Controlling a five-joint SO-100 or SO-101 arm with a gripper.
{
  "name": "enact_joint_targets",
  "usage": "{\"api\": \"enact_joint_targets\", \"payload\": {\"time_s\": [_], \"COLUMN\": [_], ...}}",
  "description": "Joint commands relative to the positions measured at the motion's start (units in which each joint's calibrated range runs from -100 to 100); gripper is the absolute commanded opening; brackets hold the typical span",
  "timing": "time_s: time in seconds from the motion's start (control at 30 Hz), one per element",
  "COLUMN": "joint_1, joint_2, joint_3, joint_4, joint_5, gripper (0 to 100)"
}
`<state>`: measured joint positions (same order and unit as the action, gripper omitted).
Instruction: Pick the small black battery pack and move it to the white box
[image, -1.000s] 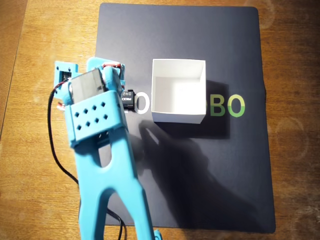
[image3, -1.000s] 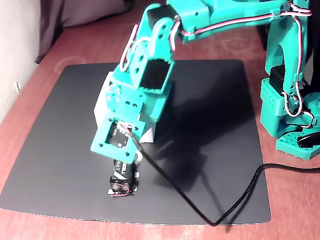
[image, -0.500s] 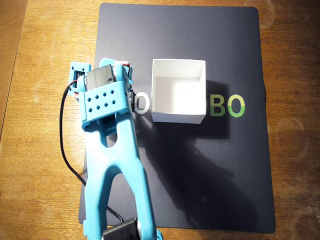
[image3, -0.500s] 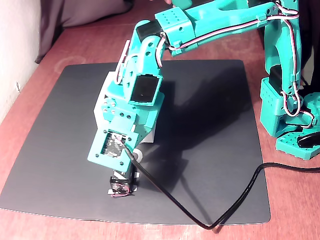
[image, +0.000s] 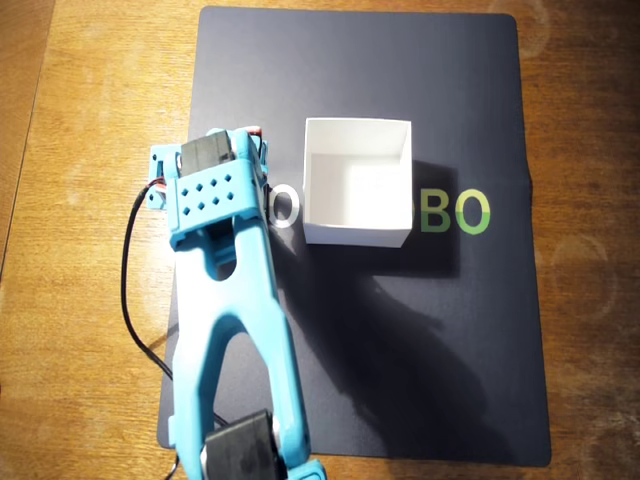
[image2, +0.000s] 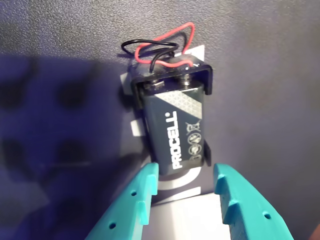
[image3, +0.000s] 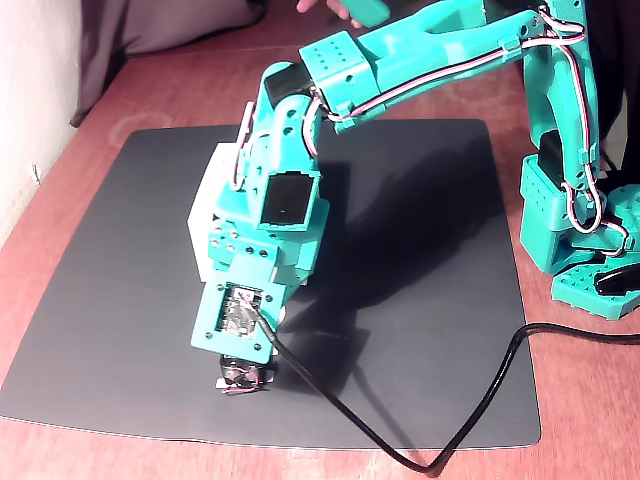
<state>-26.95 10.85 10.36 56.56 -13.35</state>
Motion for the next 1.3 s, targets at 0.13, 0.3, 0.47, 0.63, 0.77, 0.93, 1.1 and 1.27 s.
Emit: {"api": "enact_joint_targets", "payload": {"time_s": [0.13,0.3,0.47,0.63,0.77,0.93,1.1,1.27], "joint_1": [-0.9,-2.7,-3.1,-2.6,-3.0,-3.3,-3.3,-4.2], "joint_2": [-0.3,-0.2,0.5,1.6,1.8,4.3,5.6,5.8], "joint_3": [-2.0,-2.0,-2.0,-2.2,-2.5,-3.1,-3.1,-3.1], "joint_4": [0.1,1.0,2.9,2.5,2.4,0.3,0.3,-1.6], "joint_5": [1.5,2.8,2.3,2.3,2.7,2.8,2.9,4.9], "gripper": [13,18,26,26,26,26,26,26]}}
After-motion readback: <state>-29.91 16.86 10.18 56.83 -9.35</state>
